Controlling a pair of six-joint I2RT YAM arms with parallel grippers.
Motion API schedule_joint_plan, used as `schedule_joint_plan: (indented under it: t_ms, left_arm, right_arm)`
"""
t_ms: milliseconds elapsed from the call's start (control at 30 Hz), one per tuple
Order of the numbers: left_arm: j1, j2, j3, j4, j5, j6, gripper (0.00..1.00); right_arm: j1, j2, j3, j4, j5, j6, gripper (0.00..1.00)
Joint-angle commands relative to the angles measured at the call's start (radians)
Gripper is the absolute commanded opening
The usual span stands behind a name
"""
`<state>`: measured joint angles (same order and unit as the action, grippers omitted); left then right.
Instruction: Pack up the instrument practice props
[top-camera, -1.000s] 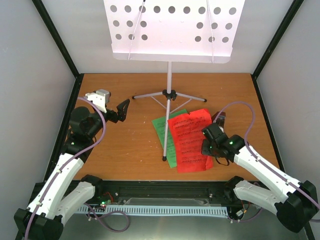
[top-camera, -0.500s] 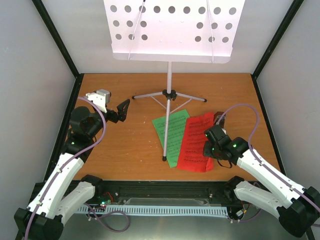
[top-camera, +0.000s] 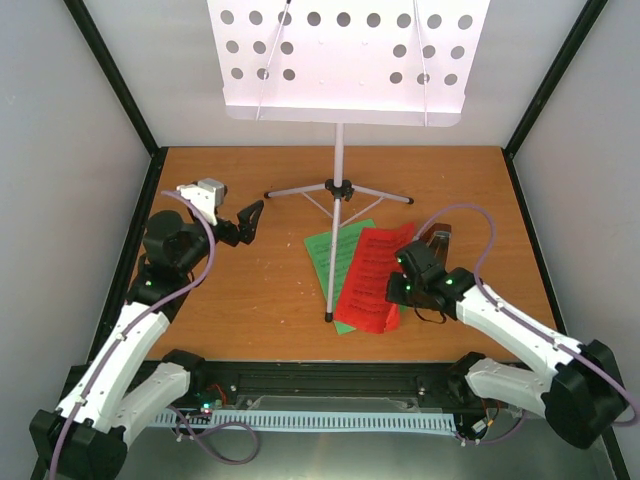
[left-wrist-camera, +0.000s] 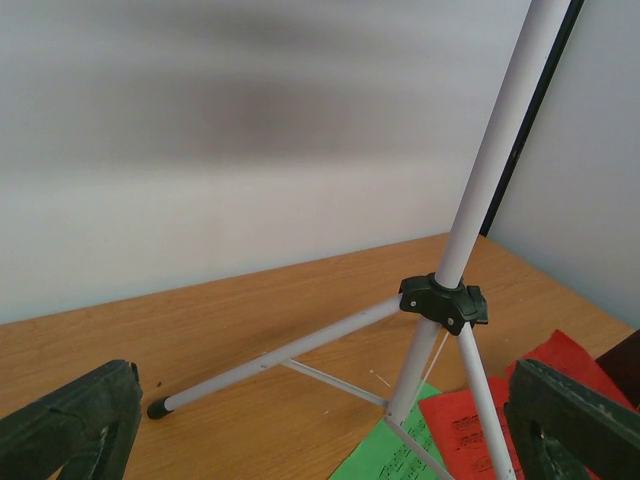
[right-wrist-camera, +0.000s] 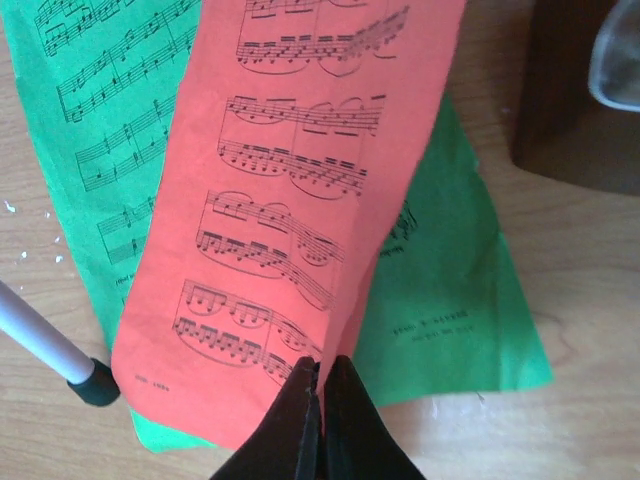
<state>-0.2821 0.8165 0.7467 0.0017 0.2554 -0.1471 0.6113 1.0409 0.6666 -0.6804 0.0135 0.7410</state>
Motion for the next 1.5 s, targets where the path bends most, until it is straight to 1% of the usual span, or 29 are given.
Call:
schedule_joint_plan:
  t_ms: [0, 167, 267, 333, 467, 567, 633, 700, 800, 867, 967, 1033, 1100, 1200, 1300, 1367, 1467]
  left_arm:
    - [-0.003, 0.015, 0.006, 0.010, 0.016, -0.015, 0.99]
    - [-0.003, 0.057, 0.013, 0.006, 0.052, -0.039, 0.99]
    - [-0.003, 0.078, 0.020, -0.010, 0.068, -0.113, 0.99]
    - [-0.003, 0.089, 0.016, -0.018, 0.107, -0.174, 0.98]
    - [-0.003, 0.104, -0.056, 0.029, 0.183, -0.295, 0.96]
    - [-0.003, 0.138, -0.094, 0.053, 0.267, -0.374, 0.94]
    - [-0.005, 0.158, -0.110, 0.068, 0.314, -0.411, 0.93]
    - [-0.016, 0.172, -0.118, 0.079, 0.336, -0.431, 0.93]
    - [-0.065, 0.218, -0.106, 0.077, 0.348, -0.435, 0.93]
    - [-0.116, 0.270, -0.090, 0.089, 0.355, -0.445, 0.93]
    - [-0.198, 0.360, -0.062, 0.152, 0.349, -0.462, 0.93]
    - [-0.235, 0.412, -0.040, 0.199, 0.350, -0.471, 0.93]
    - [-0.253, 0.466, -0.014, 0.226, 0.350, -0.467, 0.94]
    - [-0.254, 0.546, 0.024, 0.217, 0.367, -0.451, 0.95]
    - [-0.251, 0.609, 0.084, 0.149, 0.404, -0.387, 0.99]
    - [-0.252, 0.623, 0.099, 0.128, 0.406, -0.362, 0.99]
    - [-0.248, 0.626, 0.101, 0.144, 0.413, -0.357, 0.99]
  right_arm:
    - [0.001, 0.075, 0.015, 0.145, -0.025, -0.037, 0.03]
    - [0.001, 0.113, 0.000, 0.217, -0.004, -0.063, 0.04]
    - [0.001, 0.110, -0.024, 0.263, -0.008, -0.058, 0.04]
    - [0.001, 0.096, -0.046, 0.295, -0.019, -0.053, 0.05]
    - [0.001, 0.036, -0.069, 0.304, -0.004, -0.068, 0.16]
    - [0.001, -0.026, -0.073, 0.285, 0.010, -0.078, 0.24]
    - [0.001, -0.077, -0.077, 0.273, 0.008, -0.079, 0.32]
    - [0.001, -0.131, -0.083, 0.259, 0.016, -0.070, 0.47]
    - [0.001, -0.219, -0.089, 0.228, 0.038, -0.054, 0.68]
    - [0.001, -0.272, -0.090, 0.208, 0.051, -0.044, 0.80]
    - [0.001, -0.337, -0.085, 0.172, 0.063, -0.028, 0.92]
    - [0.001, -0.366, -0.078, 0.146, 0.068, -0.019, 0.97]
    - [0.001, -0.392, -0.068, 0.123, 0.072, -0.008, 1.00]
    - [0.001, -0.433, -0.053, 0.101, 0.085, 0.006, 1.00]
    - [0.001, -0.468, -0.035, 0.056, 0.157, 0.073, 1.00]
    - [0.000, -0.494, -0.034, 0.038, 0.183, 0.109, 1.00]
    - [0.001, -0.534, -0.052, 0.052, 0.183, 0.137, 1.00]
